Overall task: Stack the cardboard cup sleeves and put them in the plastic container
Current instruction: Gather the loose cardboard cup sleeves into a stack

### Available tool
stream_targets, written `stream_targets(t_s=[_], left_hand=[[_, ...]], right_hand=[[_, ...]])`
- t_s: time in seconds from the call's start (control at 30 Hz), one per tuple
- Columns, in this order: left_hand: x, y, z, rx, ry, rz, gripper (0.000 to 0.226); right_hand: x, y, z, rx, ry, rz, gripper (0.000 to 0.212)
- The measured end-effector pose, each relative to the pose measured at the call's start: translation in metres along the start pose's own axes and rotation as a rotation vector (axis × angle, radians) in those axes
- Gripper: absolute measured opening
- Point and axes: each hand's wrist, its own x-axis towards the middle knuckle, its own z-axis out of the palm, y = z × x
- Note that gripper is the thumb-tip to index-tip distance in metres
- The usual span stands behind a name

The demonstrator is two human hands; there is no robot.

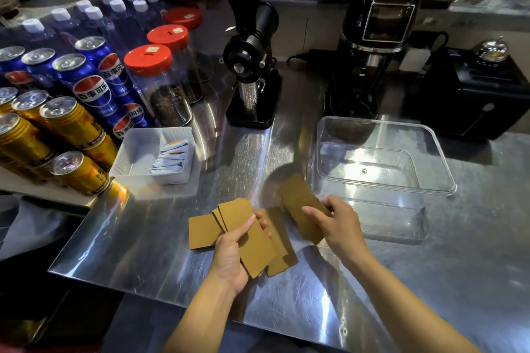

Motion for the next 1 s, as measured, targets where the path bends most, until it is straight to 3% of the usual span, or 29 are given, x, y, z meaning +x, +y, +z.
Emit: stream_targets(t_s=[0.13,0.2,0.33,0.57,0.73,0.87,1.0], left_hand=[[0.004,-0.001,0.003,-0.034,-0.057,-0.013,0.018],[0.005,-0.001,0.005,-0.052,-0.099,-0.044,0.025],[0.004,0.000,0.005,-0.121,-0.154,-0.041,0.034],[-0.002,0.003,-0.010,-0.148,-0.156,-0.039,0.026],[-0.006,0.006,-0.019,-0.137,-0.177,-0.054,0.026],[-0.007,0.009,-0.025,-0.146,-0.155,-0.014,0.025],[-0.004,0.014,-0.032,-0.174,-0.121,0.044,0.024]], right_hand=[[-0.008,-0.017,0.000,0.405,-0.119,0.075,0.024],[-0.014,-0.025,0.004,0.474,-0.193,0.096,0.023],[-0.025,-0.034,0.018,0.410,-0.326,0.089,0.024],[-0.033,-0.036,0.045,0.255,-0.473,0.031,0.030],[-0.031,-0.035,0.053,-0.028,-0.519,-0.164,0.030],[-0.026,-0.031,0.057,-0.108,-0.450,-0.190,0.035],[-0.020,-0.021,0.058,-0.288,-0.252,-0.199,0.032]])
